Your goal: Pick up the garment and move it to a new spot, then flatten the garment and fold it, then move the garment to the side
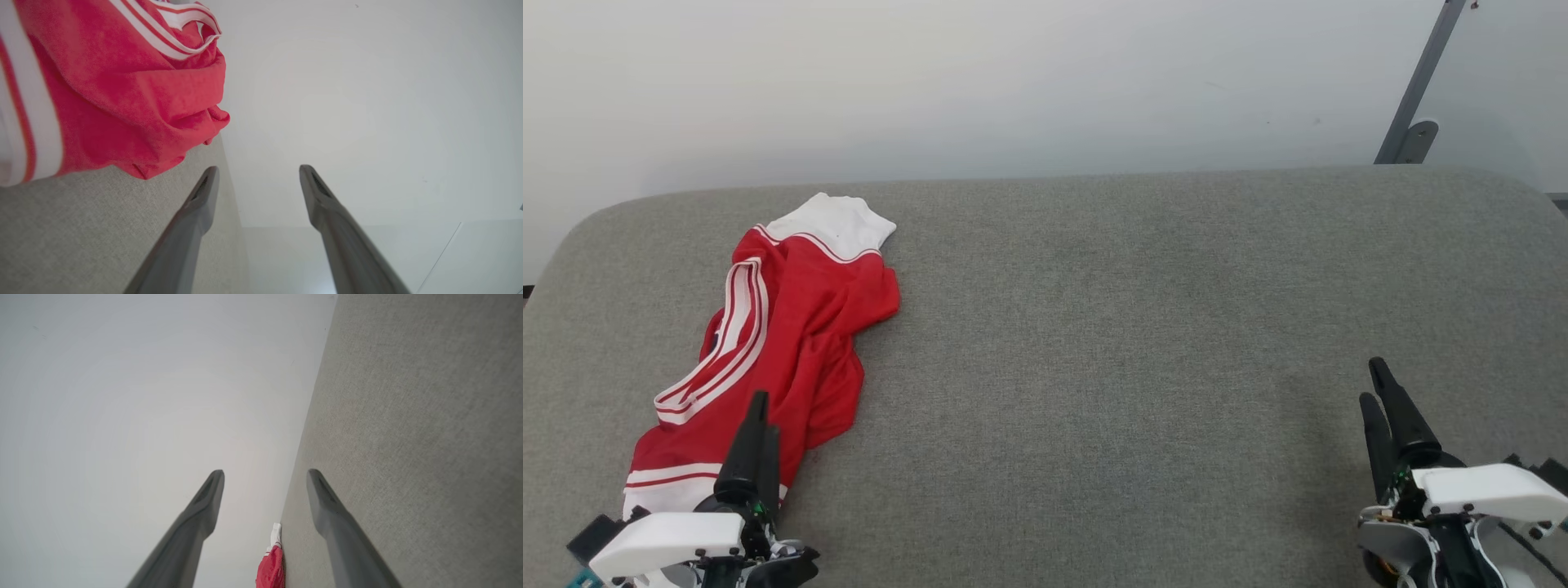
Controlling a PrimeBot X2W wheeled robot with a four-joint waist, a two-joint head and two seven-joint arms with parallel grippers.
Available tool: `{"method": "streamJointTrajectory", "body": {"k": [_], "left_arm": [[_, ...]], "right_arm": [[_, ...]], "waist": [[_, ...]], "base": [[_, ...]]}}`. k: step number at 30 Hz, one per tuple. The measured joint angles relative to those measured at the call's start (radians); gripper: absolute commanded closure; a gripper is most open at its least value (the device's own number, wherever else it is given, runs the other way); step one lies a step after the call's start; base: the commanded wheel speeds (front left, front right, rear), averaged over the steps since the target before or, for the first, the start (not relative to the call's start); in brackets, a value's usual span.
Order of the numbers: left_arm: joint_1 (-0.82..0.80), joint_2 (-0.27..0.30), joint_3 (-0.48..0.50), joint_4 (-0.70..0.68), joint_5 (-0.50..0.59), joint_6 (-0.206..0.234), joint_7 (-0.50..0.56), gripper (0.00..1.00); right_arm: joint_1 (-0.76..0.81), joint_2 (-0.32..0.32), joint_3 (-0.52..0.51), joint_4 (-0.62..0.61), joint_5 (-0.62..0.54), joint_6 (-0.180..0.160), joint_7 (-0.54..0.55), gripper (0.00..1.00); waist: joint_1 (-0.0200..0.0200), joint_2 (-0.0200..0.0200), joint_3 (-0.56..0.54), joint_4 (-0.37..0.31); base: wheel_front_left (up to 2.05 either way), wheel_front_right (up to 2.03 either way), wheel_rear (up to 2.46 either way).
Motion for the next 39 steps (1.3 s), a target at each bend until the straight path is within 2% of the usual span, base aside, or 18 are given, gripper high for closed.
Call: {"method": "streamJointTrajectory", "body": {"k": [7, 15, 17, 30, 39], "left_arm": [[-0.005, 0.039, -0.021, 0.002, 0.125, 0.000, -0.042, 0.00], [-0.007, 0.049, -0.005, -0.029, 0.331, 0.000, -0.074, 0.00], [-0.007, 0.049, -0.002, -0.033, 0.351, 0.000, -0.078, 0.00], [-0.006, 0.068, -0.011, -0.054, 0.631, 0.000, -0.123, 0.00], [-0.006, 0.082, -0.021, -0.057, 0.779, 0.000, -0.154, 0.00]], "right_arm": [[-0.033, -0.033, 0.044, 0.008, -0.123, 0.000, -0.042, 0.00], [-0.061, -0.050, 0.060, -0.006, -0.307, 0.000, -0.077, 0.00], [-0.062, -0.051, 0.060, -0.009, -0.332, 0.000, -0.081, 0.00], [-0.082, -0.063, 0.064, -0.021, -0.695, 0.000, -0.127, 0.00], [-0.101, -0.062, 0.074, 0.006, -0.925, 0.000, -0.158, 0.00]], "waist": [[0.0000, 0.0000, 0.004, 0.002], [0.0000, 0.0000, 0.012, 0.005], [0.0001, 0.0000, 0.013, 0.005], [0.0000, 0.0000, 0.028, 0.009], [0.0000, 0.0000, 0.039, 0.007]], "base": [[0.00, 0.00, 0.00], [0.00, 0.00, 0.00], [0.00, 0.00, 0.00], [0.00, 0.00, 0.00], [0.00, 0.00, 0.00]]}}
